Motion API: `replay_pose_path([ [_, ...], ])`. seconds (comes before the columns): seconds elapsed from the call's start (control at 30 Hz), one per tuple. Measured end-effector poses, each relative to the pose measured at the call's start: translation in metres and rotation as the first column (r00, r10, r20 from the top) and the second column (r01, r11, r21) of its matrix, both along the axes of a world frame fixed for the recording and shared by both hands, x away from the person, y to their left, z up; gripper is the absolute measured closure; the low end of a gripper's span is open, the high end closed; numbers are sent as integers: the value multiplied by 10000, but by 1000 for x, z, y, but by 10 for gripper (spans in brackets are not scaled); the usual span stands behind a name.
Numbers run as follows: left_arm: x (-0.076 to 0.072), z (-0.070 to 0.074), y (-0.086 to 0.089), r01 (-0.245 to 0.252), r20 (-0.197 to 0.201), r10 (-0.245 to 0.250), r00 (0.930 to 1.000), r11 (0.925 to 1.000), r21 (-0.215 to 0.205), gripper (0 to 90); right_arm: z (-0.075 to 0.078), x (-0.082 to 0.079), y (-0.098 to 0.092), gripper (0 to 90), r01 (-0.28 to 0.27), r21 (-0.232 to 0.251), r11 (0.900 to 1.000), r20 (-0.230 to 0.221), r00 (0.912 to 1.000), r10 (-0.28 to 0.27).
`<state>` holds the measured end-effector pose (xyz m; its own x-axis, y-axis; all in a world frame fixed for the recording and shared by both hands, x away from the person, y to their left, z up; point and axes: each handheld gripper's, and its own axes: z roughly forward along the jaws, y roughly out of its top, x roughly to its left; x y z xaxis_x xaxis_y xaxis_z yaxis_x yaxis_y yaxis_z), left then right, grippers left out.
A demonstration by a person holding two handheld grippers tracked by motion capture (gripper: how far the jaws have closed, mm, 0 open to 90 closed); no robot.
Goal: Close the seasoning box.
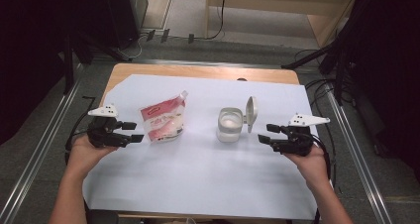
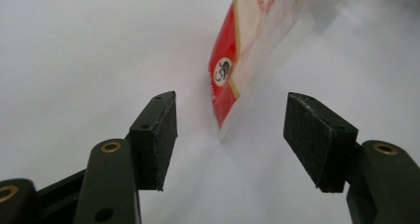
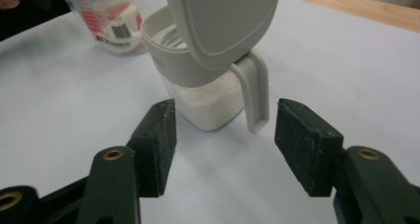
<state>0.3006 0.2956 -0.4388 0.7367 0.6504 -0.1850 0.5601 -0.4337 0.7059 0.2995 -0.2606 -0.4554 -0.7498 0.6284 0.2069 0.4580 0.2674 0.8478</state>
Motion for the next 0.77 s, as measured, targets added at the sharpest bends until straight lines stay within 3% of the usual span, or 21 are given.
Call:
replay_pose_path([
  [0.2,3,-3,8,-633,-87,633,9980,9980,-40,388,-2,3,-3,408,185,-41,9998,15,9998,-185],
  [0.43,6,-3,9,-975,-152,975,9951,9952,4,379,-7,7,-7,395,561,-238,9981,-79,9984,-563],
  [0.77,7,-2,7,-992,-164,991,9949,9950,-72,377,-10,10,-9,390,797,-192,9966,-148,9967,-799],
])
